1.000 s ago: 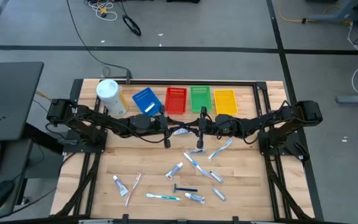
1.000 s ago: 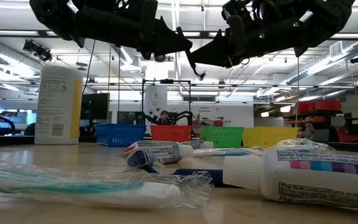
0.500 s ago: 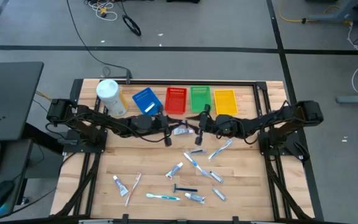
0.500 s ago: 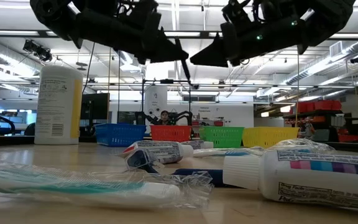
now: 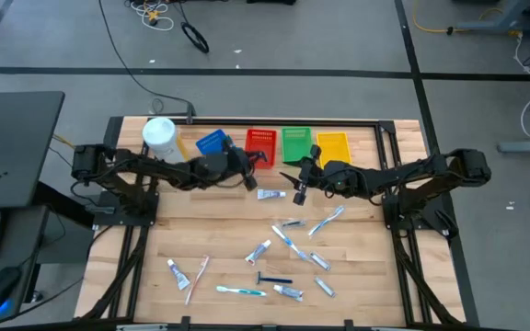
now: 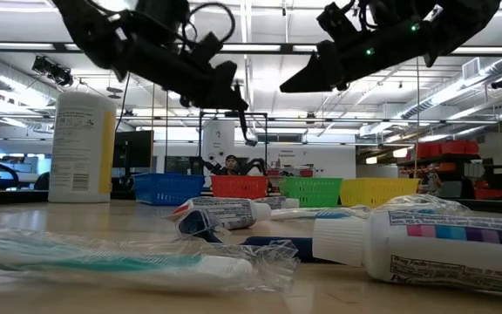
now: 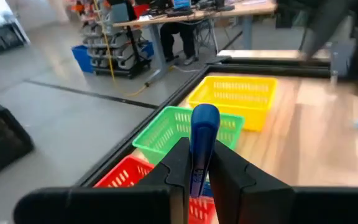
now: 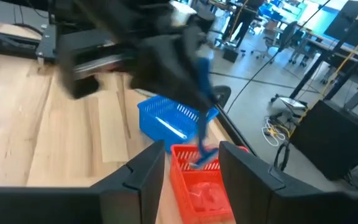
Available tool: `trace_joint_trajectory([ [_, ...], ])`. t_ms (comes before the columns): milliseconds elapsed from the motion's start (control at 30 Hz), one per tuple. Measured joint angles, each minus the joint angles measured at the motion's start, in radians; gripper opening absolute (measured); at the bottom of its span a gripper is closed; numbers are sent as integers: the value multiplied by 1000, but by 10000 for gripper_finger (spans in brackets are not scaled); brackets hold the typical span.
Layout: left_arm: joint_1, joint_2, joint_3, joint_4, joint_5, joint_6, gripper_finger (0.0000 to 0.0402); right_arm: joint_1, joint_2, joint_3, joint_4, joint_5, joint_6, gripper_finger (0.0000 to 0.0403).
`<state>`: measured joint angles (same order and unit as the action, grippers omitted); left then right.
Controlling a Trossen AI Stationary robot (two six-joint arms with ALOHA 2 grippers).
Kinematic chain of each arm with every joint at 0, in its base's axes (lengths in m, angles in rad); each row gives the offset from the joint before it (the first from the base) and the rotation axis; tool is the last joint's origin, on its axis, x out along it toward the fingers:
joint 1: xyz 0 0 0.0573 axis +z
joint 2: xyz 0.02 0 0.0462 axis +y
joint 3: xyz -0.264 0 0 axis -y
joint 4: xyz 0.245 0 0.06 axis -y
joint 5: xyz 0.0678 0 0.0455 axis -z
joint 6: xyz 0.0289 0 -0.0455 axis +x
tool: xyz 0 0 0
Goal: Pick & Place Travel size toiletries
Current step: Put the blue razor into the red basket
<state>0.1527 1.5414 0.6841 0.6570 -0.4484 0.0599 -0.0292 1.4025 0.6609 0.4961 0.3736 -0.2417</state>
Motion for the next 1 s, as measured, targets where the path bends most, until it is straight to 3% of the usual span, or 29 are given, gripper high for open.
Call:
trace_joint_trajectory([
  [267,137,175,62,60,27,17,43,-18,0,0,-28,-1,0,160],
  [600,212,360,200,61,20,-9,48,-32,1,0,-55,-1,-11,160],
  [867,222,393,225,34,-34,-20,64,-36,1,0,-91,-1,-10,160],
  [1000,231,393,224,25,23,-24,66,-37,1,0,-89,-8,-10,160],
])
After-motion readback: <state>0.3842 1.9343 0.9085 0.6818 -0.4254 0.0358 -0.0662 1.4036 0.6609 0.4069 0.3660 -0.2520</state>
